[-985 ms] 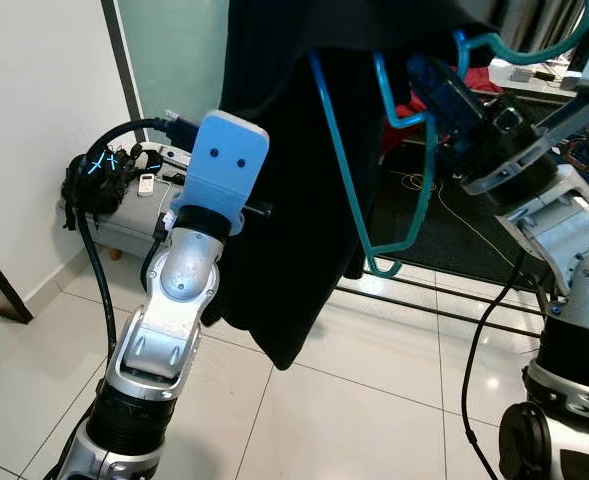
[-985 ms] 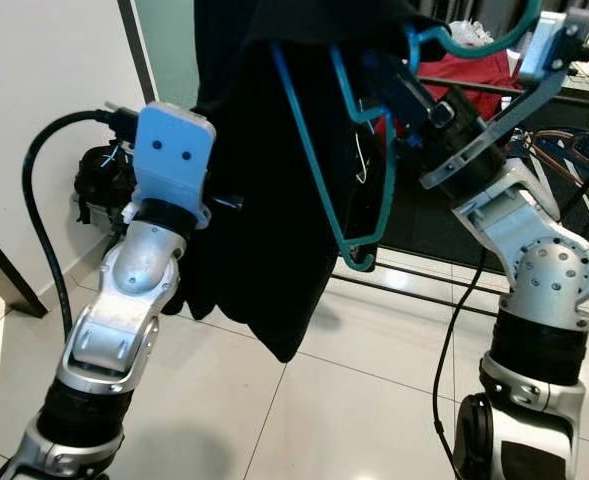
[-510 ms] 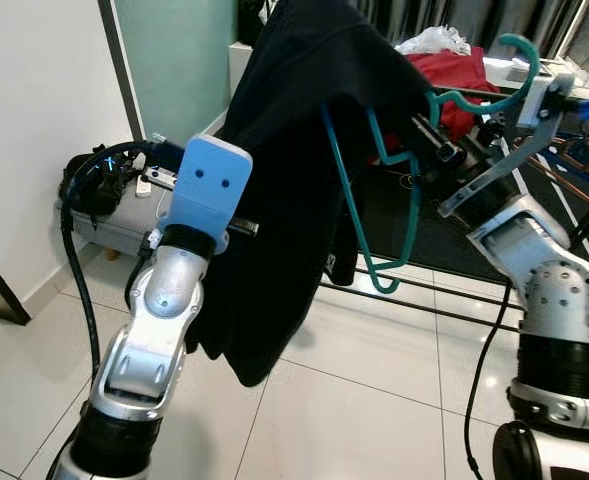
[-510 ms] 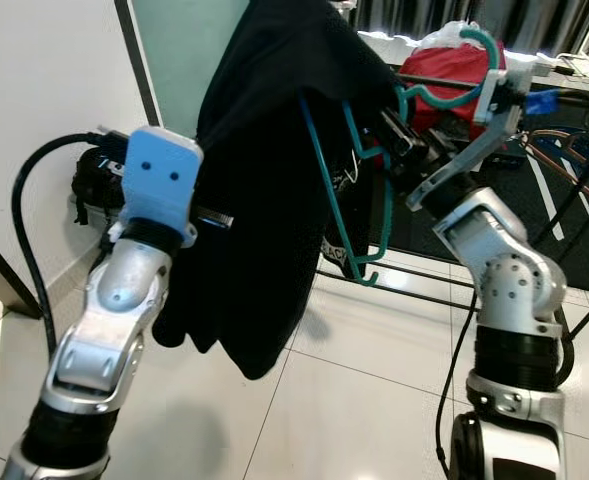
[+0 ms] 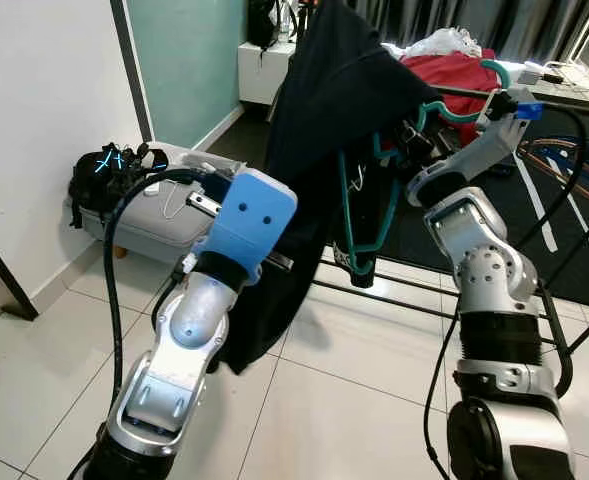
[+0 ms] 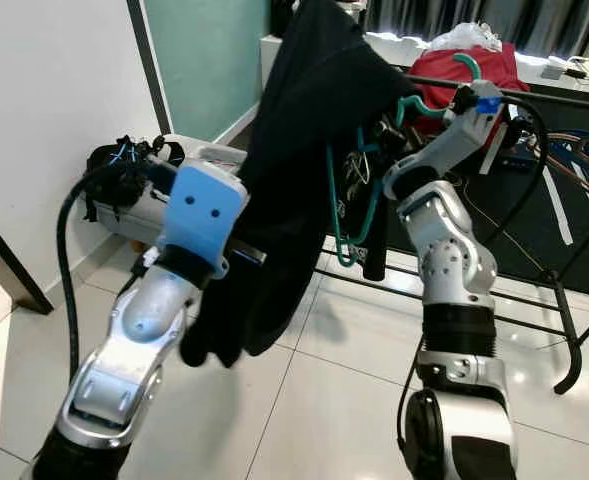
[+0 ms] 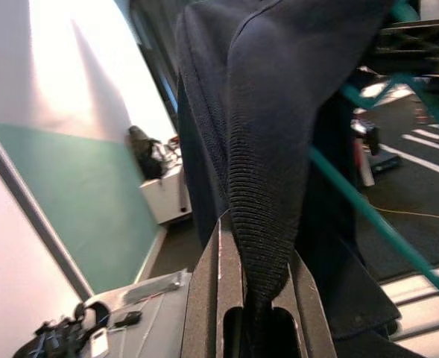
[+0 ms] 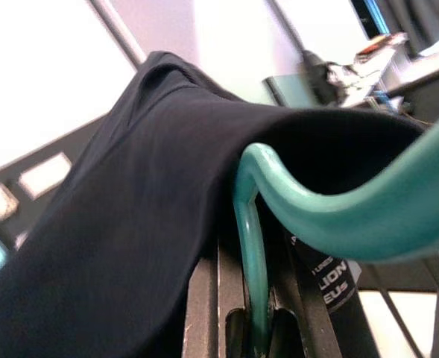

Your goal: Hang hanger

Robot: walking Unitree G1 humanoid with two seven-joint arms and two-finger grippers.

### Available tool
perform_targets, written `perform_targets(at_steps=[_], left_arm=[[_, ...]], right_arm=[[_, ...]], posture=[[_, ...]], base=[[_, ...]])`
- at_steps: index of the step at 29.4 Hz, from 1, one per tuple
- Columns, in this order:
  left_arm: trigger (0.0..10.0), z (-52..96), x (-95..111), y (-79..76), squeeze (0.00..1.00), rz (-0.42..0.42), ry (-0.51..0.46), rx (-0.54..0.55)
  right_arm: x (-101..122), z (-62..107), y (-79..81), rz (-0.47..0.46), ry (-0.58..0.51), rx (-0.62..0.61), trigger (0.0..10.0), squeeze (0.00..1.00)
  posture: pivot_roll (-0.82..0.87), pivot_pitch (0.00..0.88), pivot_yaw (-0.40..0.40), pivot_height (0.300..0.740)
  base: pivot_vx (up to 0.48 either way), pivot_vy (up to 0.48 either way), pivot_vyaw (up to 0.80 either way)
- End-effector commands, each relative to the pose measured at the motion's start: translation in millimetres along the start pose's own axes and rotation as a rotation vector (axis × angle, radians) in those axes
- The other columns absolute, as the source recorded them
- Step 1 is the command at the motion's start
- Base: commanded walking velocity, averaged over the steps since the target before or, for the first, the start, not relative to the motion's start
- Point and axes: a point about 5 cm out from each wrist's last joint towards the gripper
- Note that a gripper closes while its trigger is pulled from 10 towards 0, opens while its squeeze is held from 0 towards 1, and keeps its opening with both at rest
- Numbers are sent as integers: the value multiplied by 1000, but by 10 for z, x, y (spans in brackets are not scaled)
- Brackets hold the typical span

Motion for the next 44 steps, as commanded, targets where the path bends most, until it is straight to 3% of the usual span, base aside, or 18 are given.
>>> perform_targets(at_steps=[1,4,5,6,8,13,16,18,20,22,24,32,33,34,35,37,44], left_arm=[[0,35,65,-88,0,15,-20,-36],[0,37,73,-111,0,20,-22,-46],[0,33,91,-155,0,27,-28,-65],[0,33,91,-155,0,27,-28,-65],[0,24,124,-244,0,40,-40,-99],[0,10,152,-337,0,51,-52,-132],[0,5,164,-377,0,54,-58,-146],[0,-4,179,-432,0,59,-66,-169],[0,-8,184,-445,0,60,-69,-174],[0,-8,184,-445,0,60,-69,-174],[0,-18,200,-474,0,59,-77,-188],[0,-23,205,-486,0,57,-80,-193],[1725,-31,204,-493,0,52,-81,-196],[1725,-31,204,-493,0,52,-81,-196],[10000,-64,156,-457,0,23,-71,-196],[10000,-108,68,-380,0,-28,-54,-193],[10000,-124,-77,-270,0,-95,-19,-197]], right_arm=[[197,-52,18,-58,-121,-30,10000,0],[208,-74,18,-85,-135,-41,10000,0],[234,-111,25,-146,-156,-55,10000,0],[234,-111,25,-146,-156,-55,10000,0],[272,-176,36,-284,-189,-79,10000,0],[293,-219,61,-384,-214,-101,10000,0],[291,-231,92,-375,-218,-110,10000,0],[229,-251,177,-247,-198,-140,10000,0],[199,-262,187,-206,-187,-176,10000,0],[199,-262,187,-206,-187,-176,10000,0],[222,-312,98,-251,-199,-316,10000,0],[239,-332,72,-294,-198,-335,10000,0],[242,-357,87,-355,-186,-310,10000,0],[242,-357,87,-355,-186,-310,10000,0],[197,-363,250,-415,-149,-176,10000,0],[165,-339,441,-483,-126,-24,10000,0],[231,-320,458,-571,-151,18,10000,0]], posture=[[12,9,-73,740],[12,9,-73,740],[12,10,-73,740],[12,10,-73,740],[11,9,-75,740],[6,8,-72,740],[0,10,-70,740],[-3,9,-69,740],[-4,11,-69,740],[-4,11,-69,740],[-2,9,-70,740],[-2,7,-73,740],[-2,6,-75,740],[-2,6,-75,740],[-6,3,-77,740],[-7,1,-77,740],[-5,0,-78,740]], base=[[0,0,0],[0,0,0],[0,0,0],[0,0,0],[0,0,0],[0,0,0],[0,0,0],[0,0,0],[0,0,0],[0,0,0],[0,0,0],[0,0,0],[0,0,0],[0,0,0],[0,0,0],[0,0,0],[0,0,0]])
Point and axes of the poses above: a point about 5 cm out from each wrist's last joint towards the gripper, its own z axis pointing back from the gripper into the wrist, its own x axis along the axis of the wrist's last joint, y = z × x, and after that the axes turned 7 degrees about -z, right-handed
